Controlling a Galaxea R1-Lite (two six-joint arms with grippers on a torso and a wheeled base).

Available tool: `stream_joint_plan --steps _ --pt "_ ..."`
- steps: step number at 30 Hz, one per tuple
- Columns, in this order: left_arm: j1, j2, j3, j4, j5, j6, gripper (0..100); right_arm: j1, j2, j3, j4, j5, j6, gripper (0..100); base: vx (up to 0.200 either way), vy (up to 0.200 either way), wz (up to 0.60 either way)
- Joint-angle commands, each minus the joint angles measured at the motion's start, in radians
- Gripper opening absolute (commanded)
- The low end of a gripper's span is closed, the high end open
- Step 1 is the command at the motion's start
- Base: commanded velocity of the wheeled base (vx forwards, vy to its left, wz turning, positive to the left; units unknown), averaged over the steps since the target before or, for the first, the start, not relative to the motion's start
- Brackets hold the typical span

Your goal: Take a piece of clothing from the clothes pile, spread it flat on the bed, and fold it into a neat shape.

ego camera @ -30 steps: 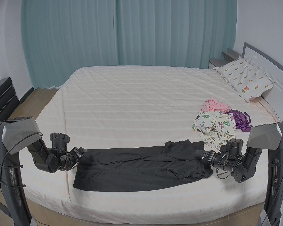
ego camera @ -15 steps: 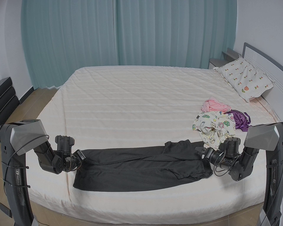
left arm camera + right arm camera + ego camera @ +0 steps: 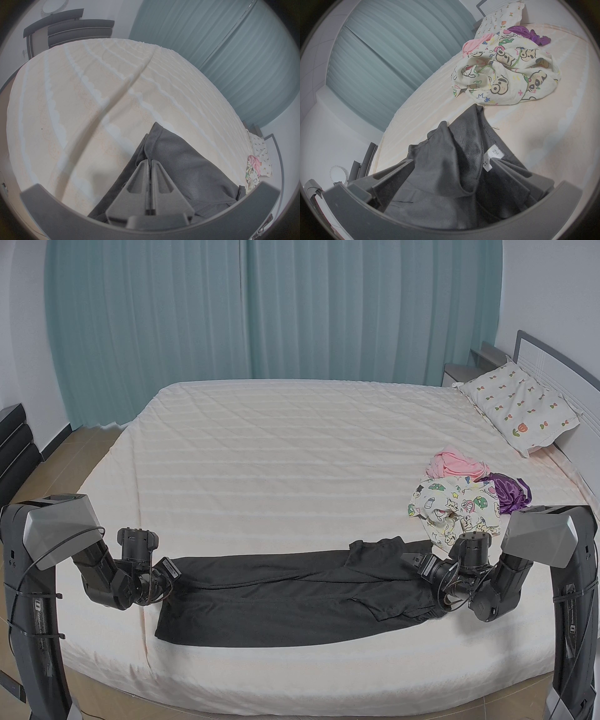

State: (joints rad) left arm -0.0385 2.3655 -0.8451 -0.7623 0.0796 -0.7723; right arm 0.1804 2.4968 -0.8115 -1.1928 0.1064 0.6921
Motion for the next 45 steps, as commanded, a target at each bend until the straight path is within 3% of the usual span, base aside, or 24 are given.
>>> stream_joint_plan --steps 1,9,17,31,39,45 --pt "0.000 0.001 -0.002 0.000 0.000 -0.001 0 0.002 0.024 -0.051 0.021 -0.004 0.001 0 0.000 0.000 0.00" --pt "0.006 -0.008 -0.005 0.000 0.000 -0.004 0 -0.001 0.020 -0.061 0.016 -0.004 0.009 0 0.000 0.000 0.00" --pt "0.022 -0.032 -0.026 0.001 -0.003 -0.036 0 -0.010 0.002 -0.069 0.007 -0.013 0.087 0 0.000 0.000 0.00" --pt "0.054 -0.061 -0.061 0.012 -0.014 -0.033 0 -0.013 -0.022 -0.075 0.007 -0.037 0.102 0 0.000 0.000 0.00" --pt "0.058 -0.068 -0.278 0.184 -0.007 -0.031 0 -0.007 -0.027 -0.199 0.045 -0.083 0.101 0 0.000 0.000 0.00" --pt "0.072 -0.071 -0.322 0.176 -0.001 -0.058 0 -0.004 0.005 -0.288 -0.019 -0.136 0.106 0 0.000 0.000 0.00"
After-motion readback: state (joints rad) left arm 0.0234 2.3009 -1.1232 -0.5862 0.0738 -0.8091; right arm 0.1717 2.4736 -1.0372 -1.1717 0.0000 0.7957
